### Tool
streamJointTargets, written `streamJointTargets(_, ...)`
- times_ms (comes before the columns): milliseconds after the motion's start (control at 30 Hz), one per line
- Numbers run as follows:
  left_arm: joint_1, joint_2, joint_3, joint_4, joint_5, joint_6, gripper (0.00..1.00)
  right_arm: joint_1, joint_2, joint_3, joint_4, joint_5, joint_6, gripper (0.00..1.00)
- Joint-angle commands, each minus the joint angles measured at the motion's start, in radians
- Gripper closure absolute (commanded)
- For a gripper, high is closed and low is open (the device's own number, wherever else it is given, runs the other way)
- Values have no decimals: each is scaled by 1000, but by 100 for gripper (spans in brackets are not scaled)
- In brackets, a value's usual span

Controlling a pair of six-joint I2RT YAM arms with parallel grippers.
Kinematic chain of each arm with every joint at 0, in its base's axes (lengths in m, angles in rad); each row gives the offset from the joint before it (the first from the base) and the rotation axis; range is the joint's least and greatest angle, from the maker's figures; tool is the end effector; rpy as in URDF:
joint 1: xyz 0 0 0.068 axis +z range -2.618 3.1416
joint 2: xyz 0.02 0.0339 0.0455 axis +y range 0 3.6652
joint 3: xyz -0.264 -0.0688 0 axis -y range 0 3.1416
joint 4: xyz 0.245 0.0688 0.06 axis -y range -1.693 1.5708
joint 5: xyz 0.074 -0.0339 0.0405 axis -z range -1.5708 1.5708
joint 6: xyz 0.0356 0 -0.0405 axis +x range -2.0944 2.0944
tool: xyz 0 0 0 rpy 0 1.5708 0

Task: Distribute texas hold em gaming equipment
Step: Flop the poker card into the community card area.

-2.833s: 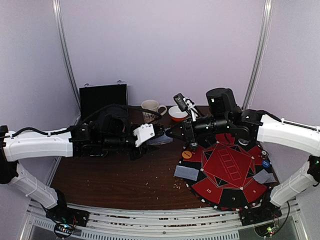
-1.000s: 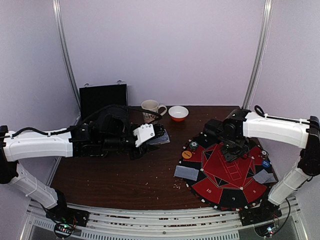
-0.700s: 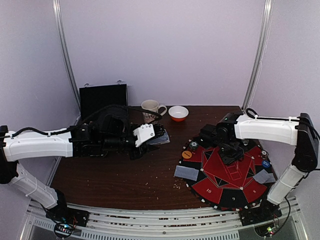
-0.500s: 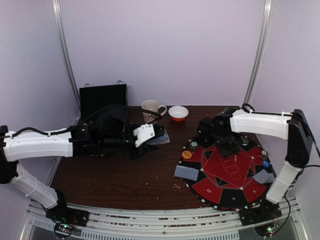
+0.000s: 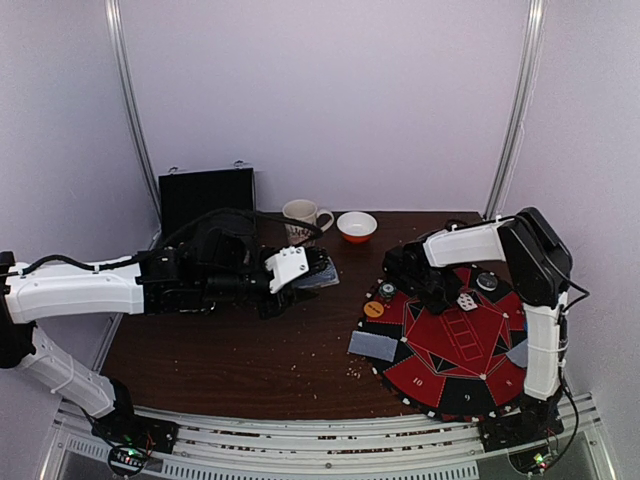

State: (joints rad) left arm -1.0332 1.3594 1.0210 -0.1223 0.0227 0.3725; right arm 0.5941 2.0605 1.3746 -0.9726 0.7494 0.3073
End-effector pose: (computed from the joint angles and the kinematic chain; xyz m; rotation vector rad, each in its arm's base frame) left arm 0.1600 -0.2699 0.2982 1.3422 1.5620 -0.4363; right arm 0.3144 0.1831 0.1380 -0.4340 2.6783 -1.0122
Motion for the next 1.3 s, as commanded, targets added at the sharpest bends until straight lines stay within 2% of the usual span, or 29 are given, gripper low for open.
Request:
streamJointTargets(0, -2, -29, 13, 46, 1, -1, 65, -14, 27, 20, 131, -145, -75, 100)
streamJointTargets(233, -2, -29, 14, 46, -6, 0, 65, -49, 50, 67, 136, -235, 4, 100)
streamJointTargets(867, -2, -28, 13, 44, -14, 3, 65, -97, -9, 33, 258, -460, 176, 100)
streamJointTargets(1267, -3, -29, 13, 43, -15, 3, 65, -113, -38, -29, 315, -468, 232, 100)
